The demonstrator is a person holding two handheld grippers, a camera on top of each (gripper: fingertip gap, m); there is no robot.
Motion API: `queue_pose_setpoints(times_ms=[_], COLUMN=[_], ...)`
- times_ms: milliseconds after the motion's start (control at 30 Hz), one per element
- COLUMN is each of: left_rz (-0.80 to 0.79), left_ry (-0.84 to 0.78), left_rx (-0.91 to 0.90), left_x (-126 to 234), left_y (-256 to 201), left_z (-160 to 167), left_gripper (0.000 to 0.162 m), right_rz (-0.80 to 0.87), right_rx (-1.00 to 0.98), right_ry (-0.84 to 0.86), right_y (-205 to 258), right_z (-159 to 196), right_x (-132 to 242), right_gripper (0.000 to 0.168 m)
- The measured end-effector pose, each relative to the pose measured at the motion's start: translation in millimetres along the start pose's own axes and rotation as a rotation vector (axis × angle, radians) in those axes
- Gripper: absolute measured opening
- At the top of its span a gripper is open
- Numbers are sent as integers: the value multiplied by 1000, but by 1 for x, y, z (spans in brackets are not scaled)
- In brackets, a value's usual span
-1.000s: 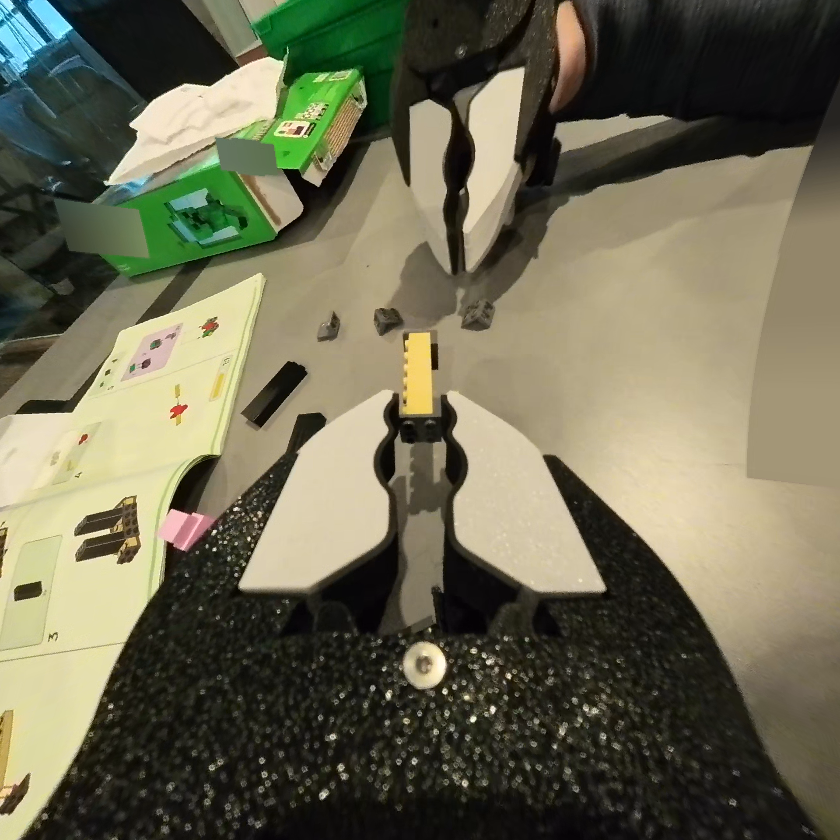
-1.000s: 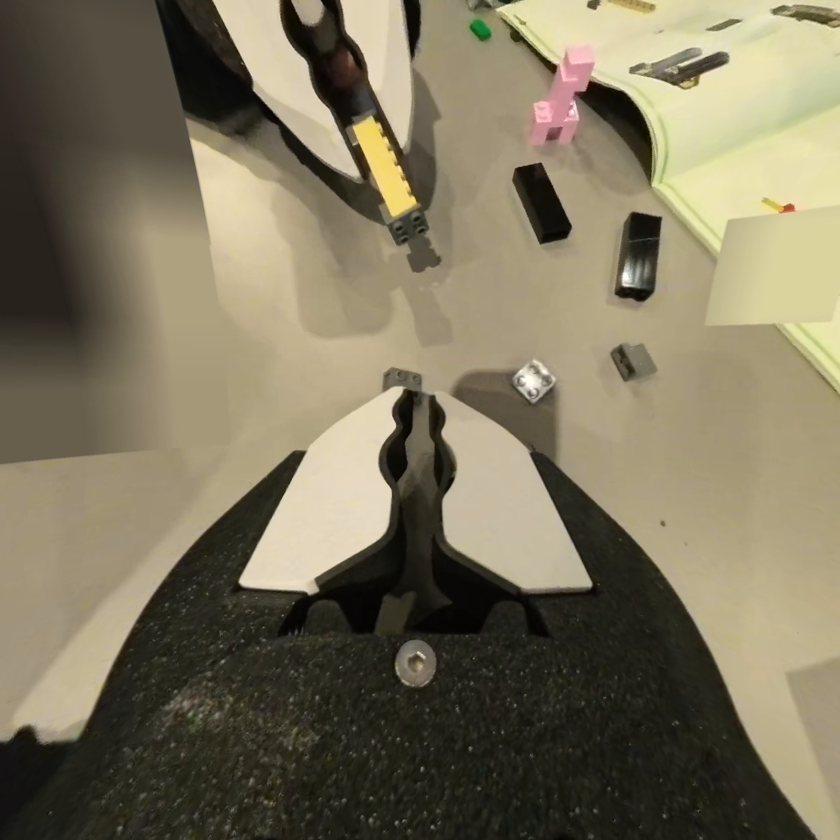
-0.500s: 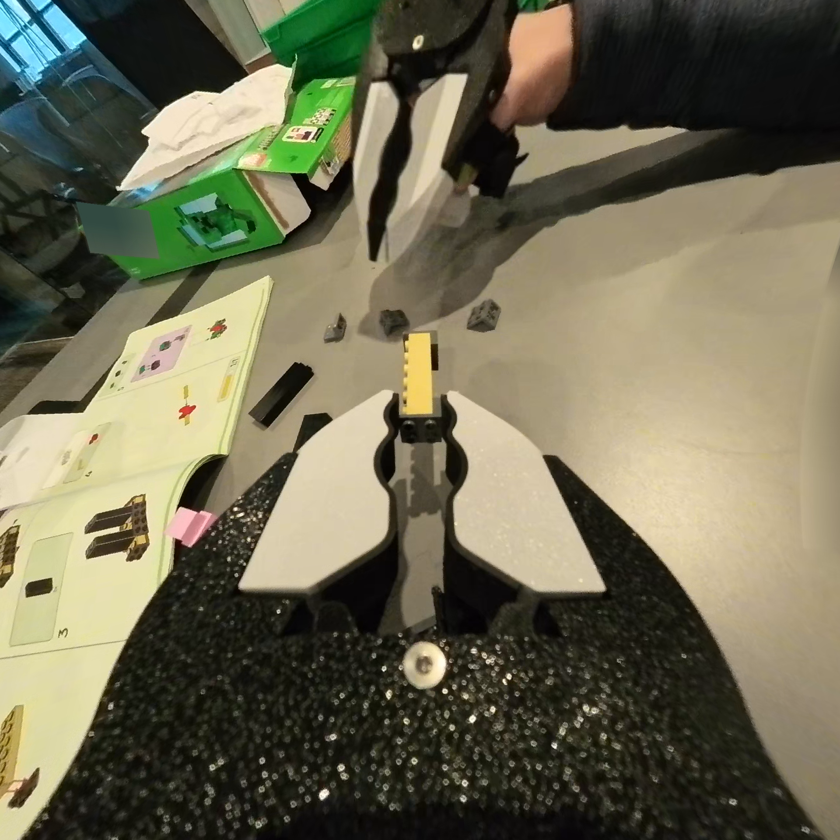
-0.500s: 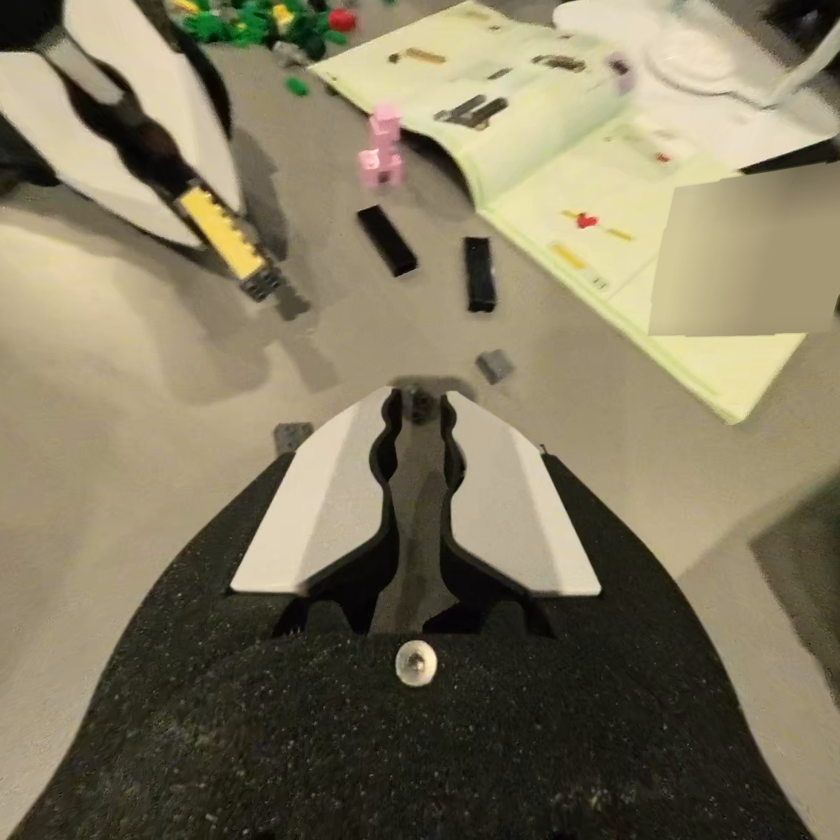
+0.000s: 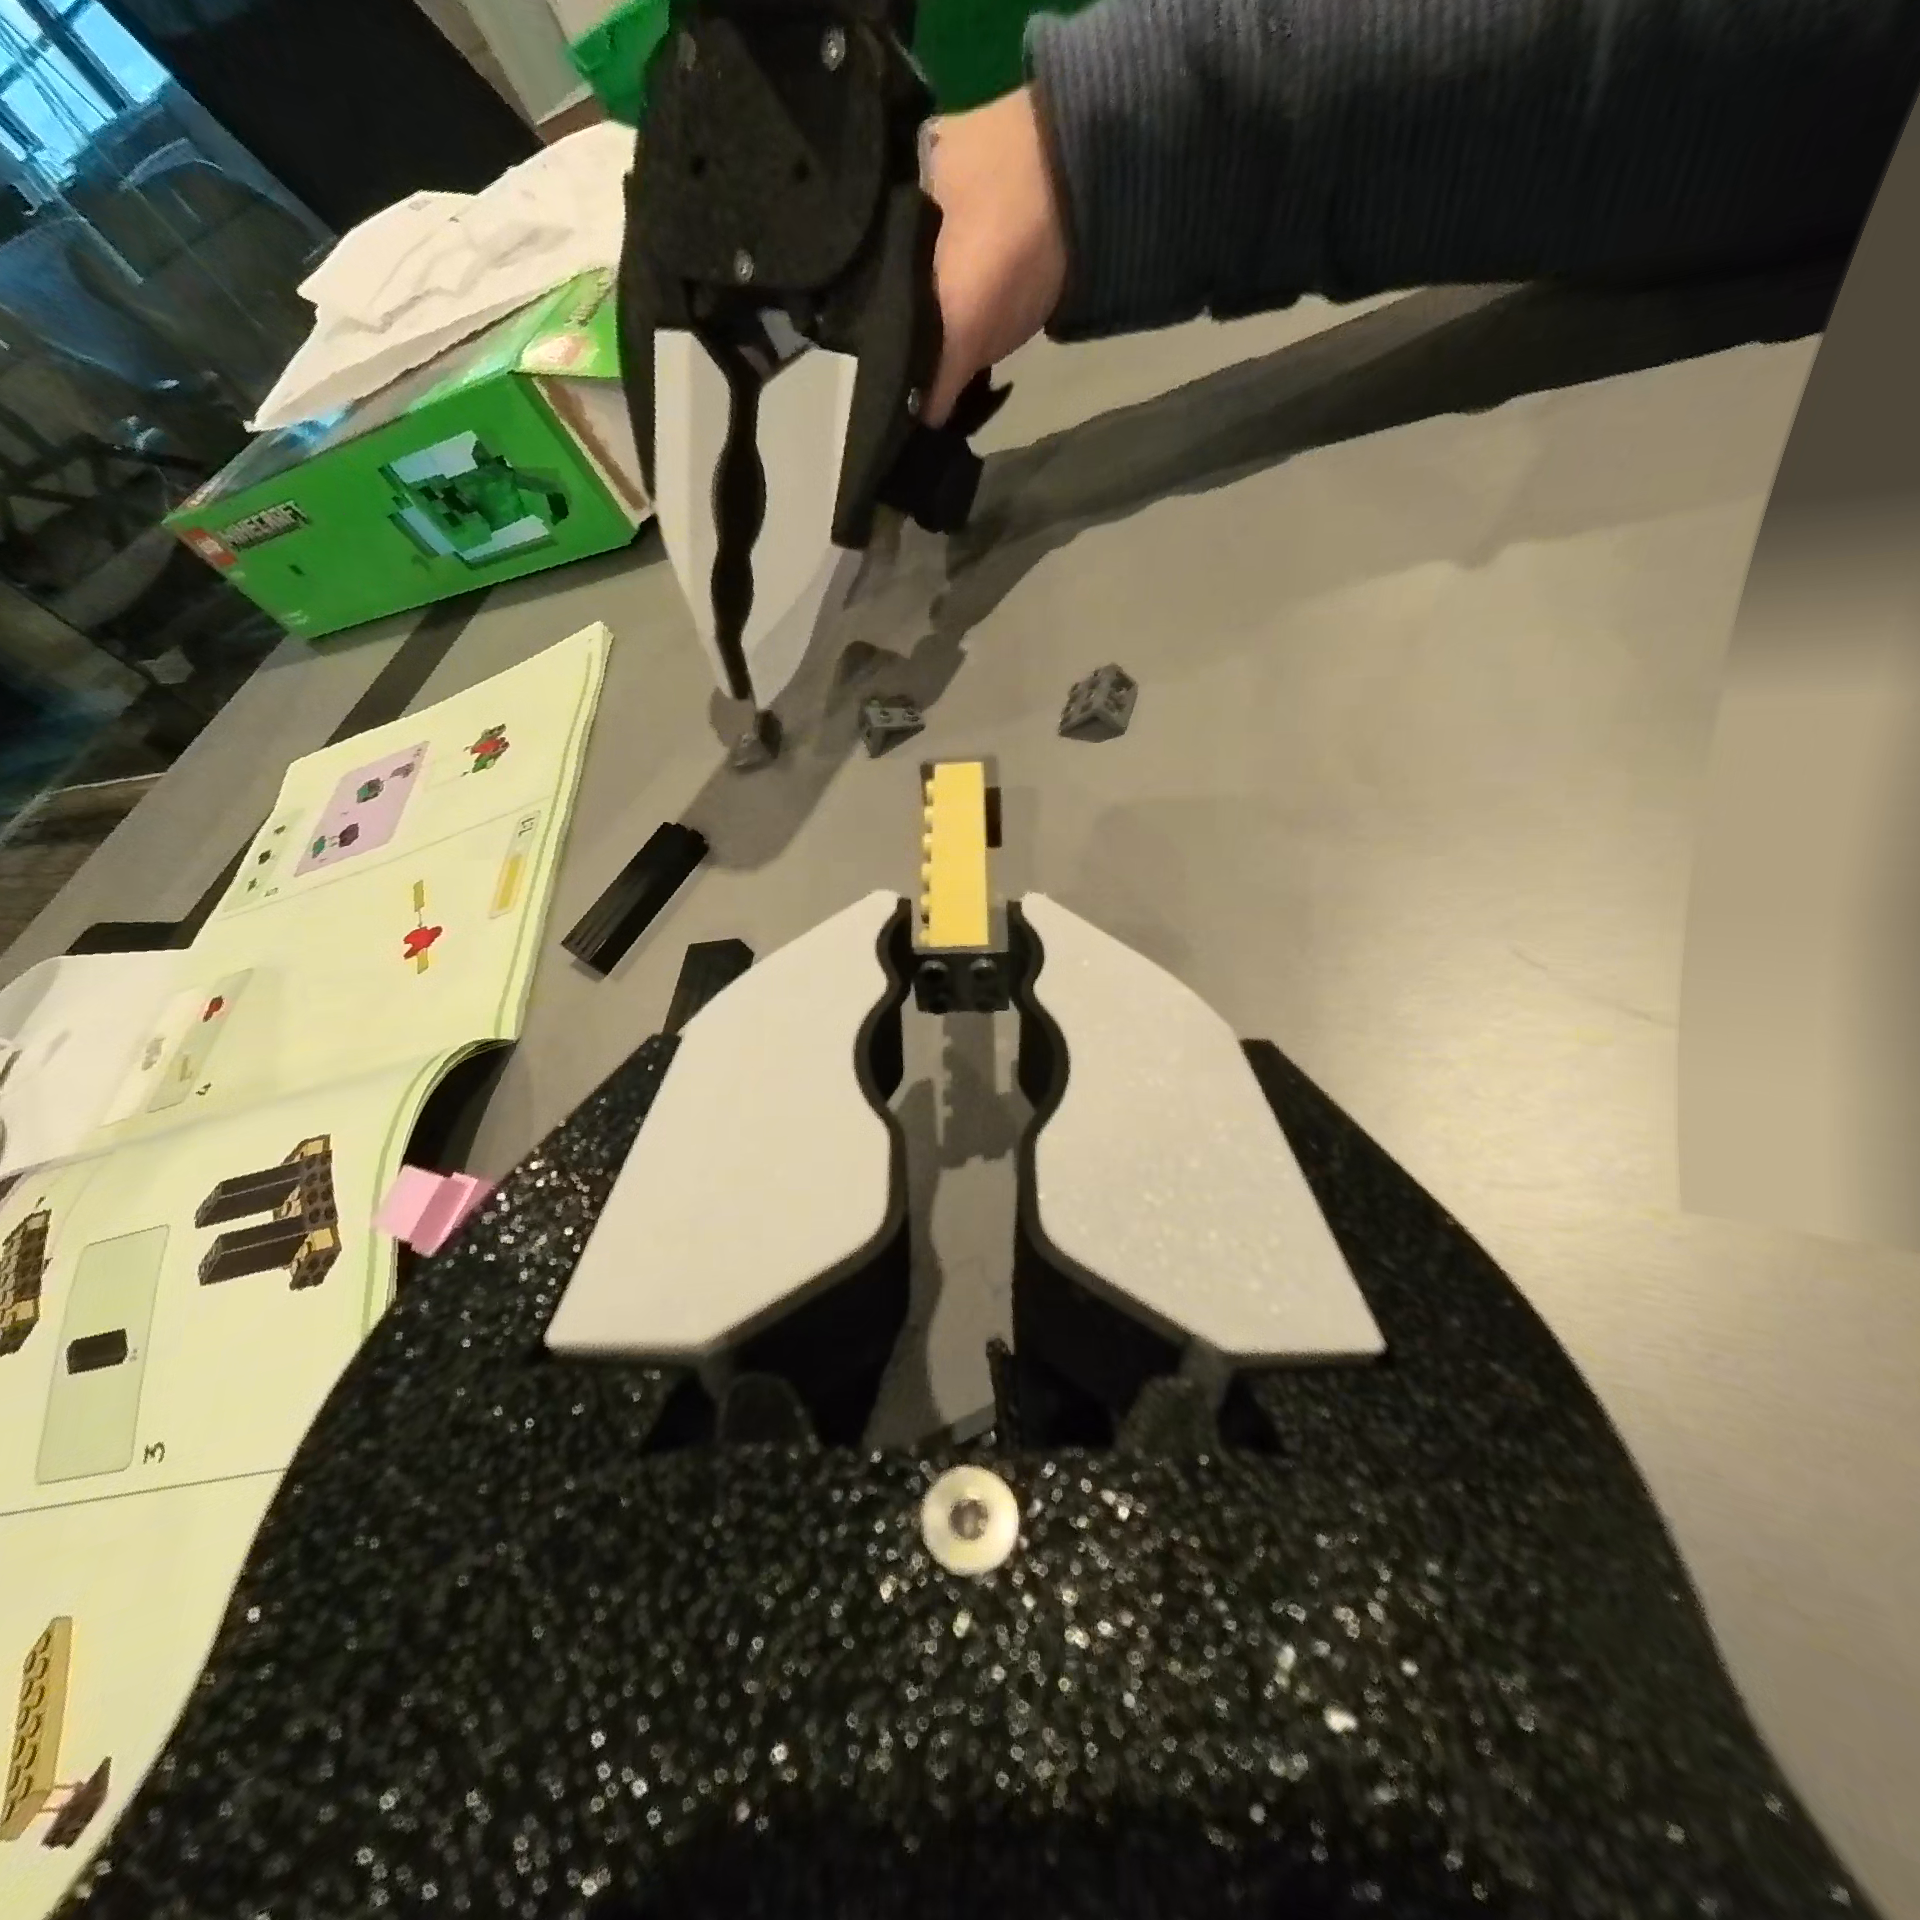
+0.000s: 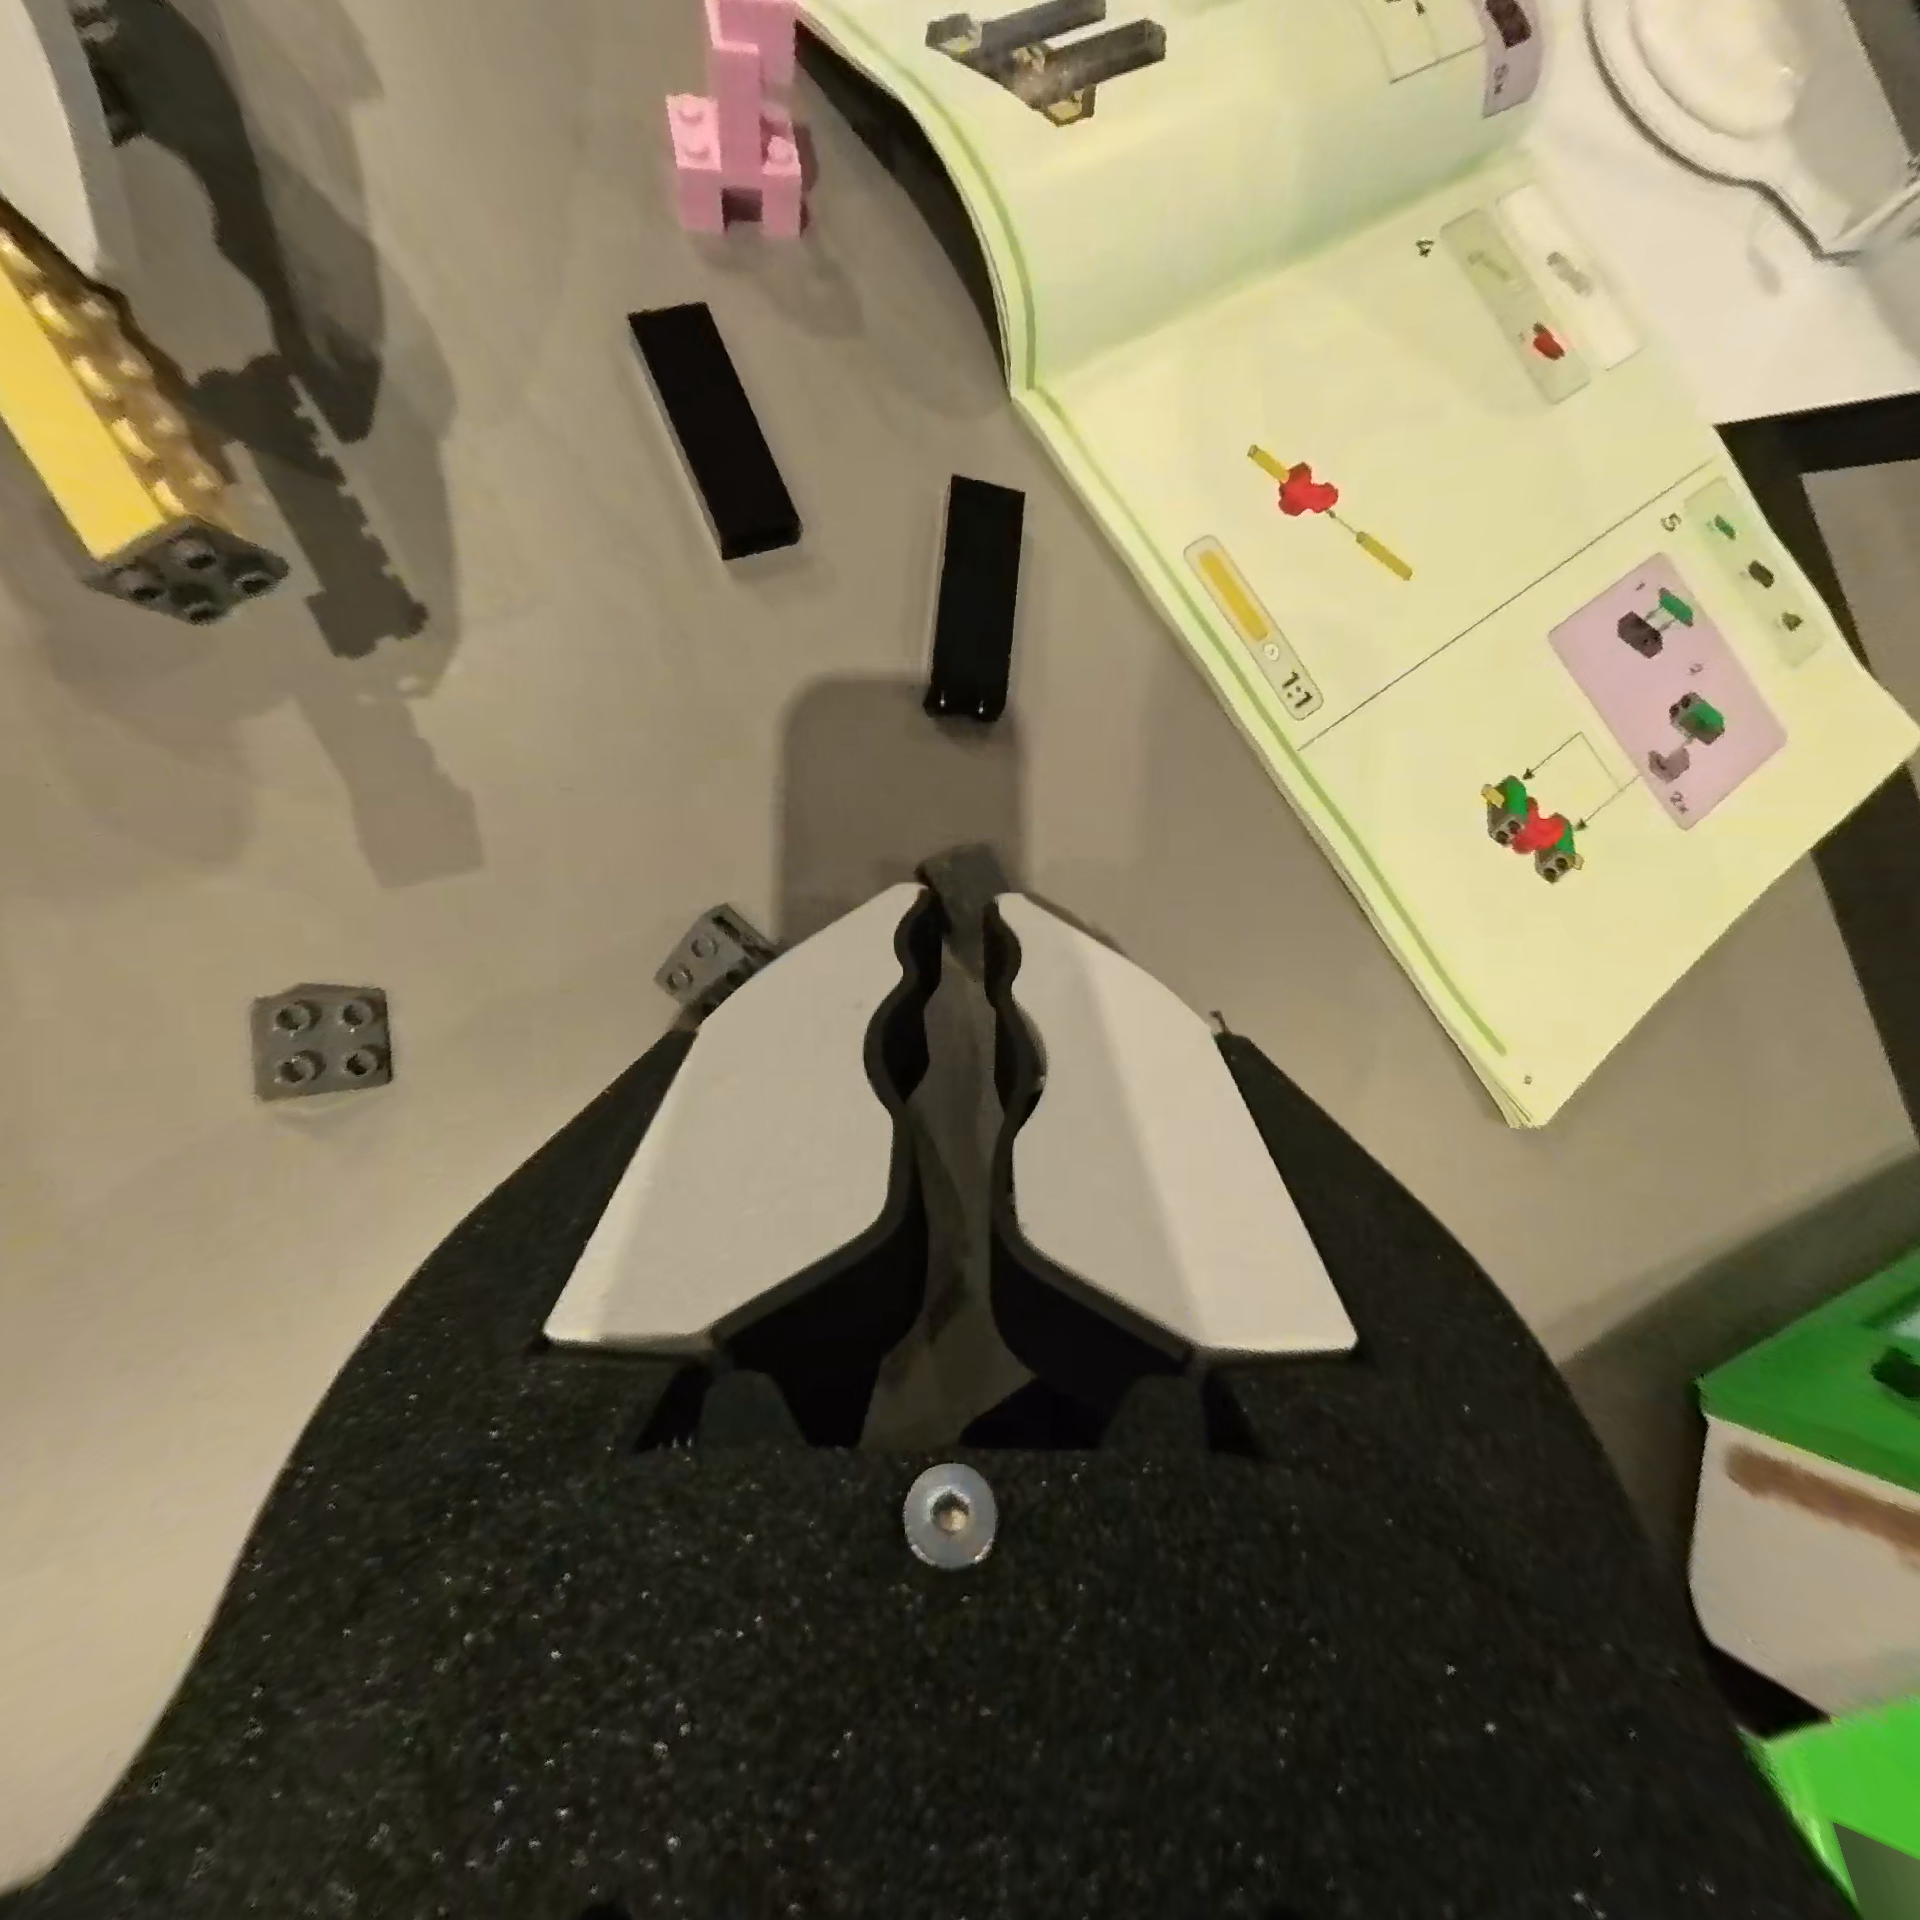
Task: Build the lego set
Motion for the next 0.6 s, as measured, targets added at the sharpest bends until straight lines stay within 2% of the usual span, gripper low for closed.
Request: queue_pose_setpoints(times_ms=[300, 433, 500, 600], left_rz=[8, 8, 7, 4], left_ry=[17, 16, 15, 9], left_rx=[-17, -17, -15, -9], left_x=[-2, -2, -2, -1], left_y=[-2, -2, -2, -1], left_z=[1, 1, 1, 0], left_gripper=[17, 17, 17, 17], right_rz=[-10, -20, -21, -154], right_rx=[47, 53, 38, -83], right_ry=[33, 29, -30, -296], right_y=[-1, 1, 2, 9], right_z=[2, 2, -3, -20], right_x=[-7, -8, -4, 14], right_gripper=[14, 6, 5, 5])
Point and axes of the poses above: each gripper's, where its closed fingertips meet, x back along the fingers, z out of its underside, y = z × x across the jaws, the point moved 5 cm from there along x, back along the fingers, and after that the axes turned 5 degrees about -x, right-handed, at the moved point
